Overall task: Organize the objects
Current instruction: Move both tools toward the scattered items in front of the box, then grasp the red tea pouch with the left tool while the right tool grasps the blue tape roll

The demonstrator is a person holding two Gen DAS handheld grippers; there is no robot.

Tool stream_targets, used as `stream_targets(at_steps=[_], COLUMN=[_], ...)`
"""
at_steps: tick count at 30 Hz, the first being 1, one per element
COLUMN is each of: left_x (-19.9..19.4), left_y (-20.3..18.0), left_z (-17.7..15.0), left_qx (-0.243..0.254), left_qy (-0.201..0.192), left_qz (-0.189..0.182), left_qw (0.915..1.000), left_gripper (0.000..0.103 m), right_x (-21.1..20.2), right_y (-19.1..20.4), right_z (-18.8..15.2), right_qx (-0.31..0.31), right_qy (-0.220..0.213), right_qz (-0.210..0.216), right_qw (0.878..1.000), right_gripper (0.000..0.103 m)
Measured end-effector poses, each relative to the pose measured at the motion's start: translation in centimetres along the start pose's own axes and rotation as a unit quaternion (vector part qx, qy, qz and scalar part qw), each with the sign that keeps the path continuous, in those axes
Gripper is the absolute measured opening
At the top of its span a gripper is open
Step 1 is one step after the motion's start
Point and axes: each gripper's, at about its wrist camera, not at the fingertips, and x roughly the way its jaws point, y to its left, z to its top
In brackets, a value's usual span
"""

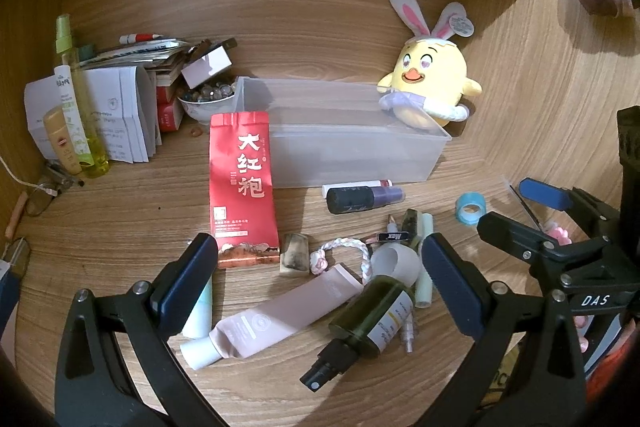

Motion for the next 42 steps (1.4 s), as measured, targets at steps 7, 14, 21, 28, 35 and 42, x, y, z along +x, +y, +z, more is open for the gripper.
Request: stream_targets(at_steps=[7,14,21,28,35,42], left_x=[0.2,0.9,3.2,5.5,8.7,9.5], left_y=[-0.1,0.3,2.4,4.4,5.4,5.7], left_z=[0.0,0.3,1.9,3.1,3.1,2.8], left_qx=[0.001,-0.002,-0.009,-0.004,-0.009,-0.02], left_qy=[0.006,0.011,0.039,0.068,0.121,0.13], left_qz=[-0.006,-0.012,0.01,0.043,0.041,0.033], left_qw=[1.0,0.9999,0.9992,0.9968,0.9918,0.9907], left_gripper=[0.103,0.103,0.103,0.103,0.103,0.103], right_x=[0.2,1.3,2.9,4.2,5.7,6.5], right_y=[-0.1,-0.6,-2.6,-5.5,-8.0,-9.2], right_z=[0.0,0.2,0.5,0.3,-0.5,-0.8], right_qx=[0.004,0.011,0.034,0.065,0.074,0.085], right_qy=[0.003,0.013,0.026,0.045,0.07,0.084], right_qz=[0.006,0.006,-0.012,-0.031,-0.049,-0.022], right_qw=[1.0,1.0,0.999,0.996,0.994,0.993], right_gripper=[0.103,0.103,0.103,0.103,0.103,0.088])
